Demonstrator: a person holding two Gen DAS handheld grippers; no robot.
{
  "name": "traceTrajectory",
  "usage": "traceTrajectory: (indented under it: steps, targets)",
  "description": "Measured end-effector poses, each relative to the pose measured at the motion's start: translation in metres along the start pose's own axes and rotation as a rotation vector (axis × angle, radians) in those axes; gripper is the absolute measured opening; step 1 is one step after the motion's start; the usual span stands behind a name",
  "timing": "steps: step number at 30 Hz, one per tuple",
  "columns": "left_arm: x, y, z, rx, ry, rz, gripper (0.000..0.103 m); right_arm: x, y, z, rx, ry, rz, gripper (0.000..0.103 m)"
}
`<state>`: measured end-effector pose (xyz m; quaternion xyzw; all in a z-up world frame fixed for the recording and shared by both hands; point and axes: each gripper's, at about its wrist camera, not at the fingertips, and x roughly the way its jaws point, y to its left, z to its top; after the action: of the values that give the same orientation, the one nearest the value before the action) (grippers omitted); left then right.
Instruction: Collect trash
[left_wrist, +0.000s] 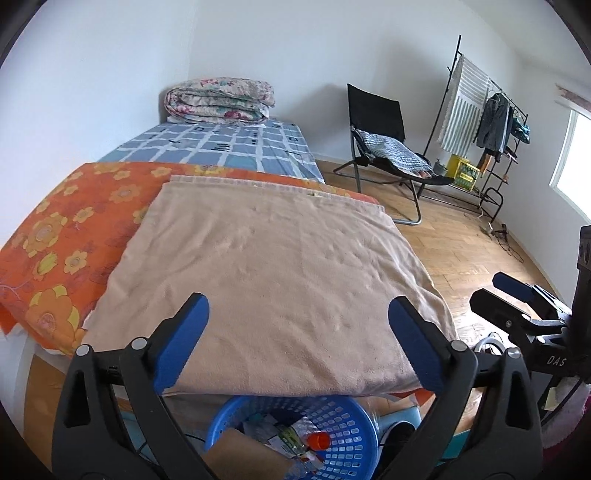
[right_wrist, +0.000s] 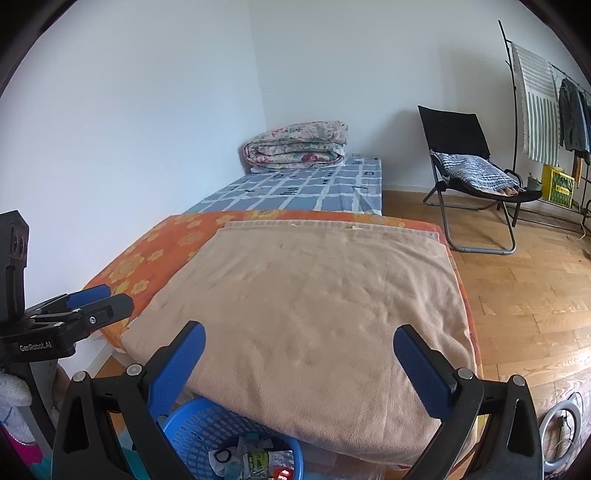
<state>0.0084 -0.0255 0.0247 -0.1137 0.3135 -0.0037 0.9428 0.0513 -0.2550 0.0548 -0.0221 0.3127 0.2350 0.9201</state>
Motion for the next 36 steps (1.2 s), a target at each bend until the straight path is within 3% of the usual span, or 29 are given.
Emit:
traceTrajectory:
  steps: [36]
  targets:
    - [-0.0007,0.0081,-0.0023,0.002,-0.008,0.051,0.102,0.0036,-0.0049,-0.0047,0.006,0.020,-0.008,0.103]
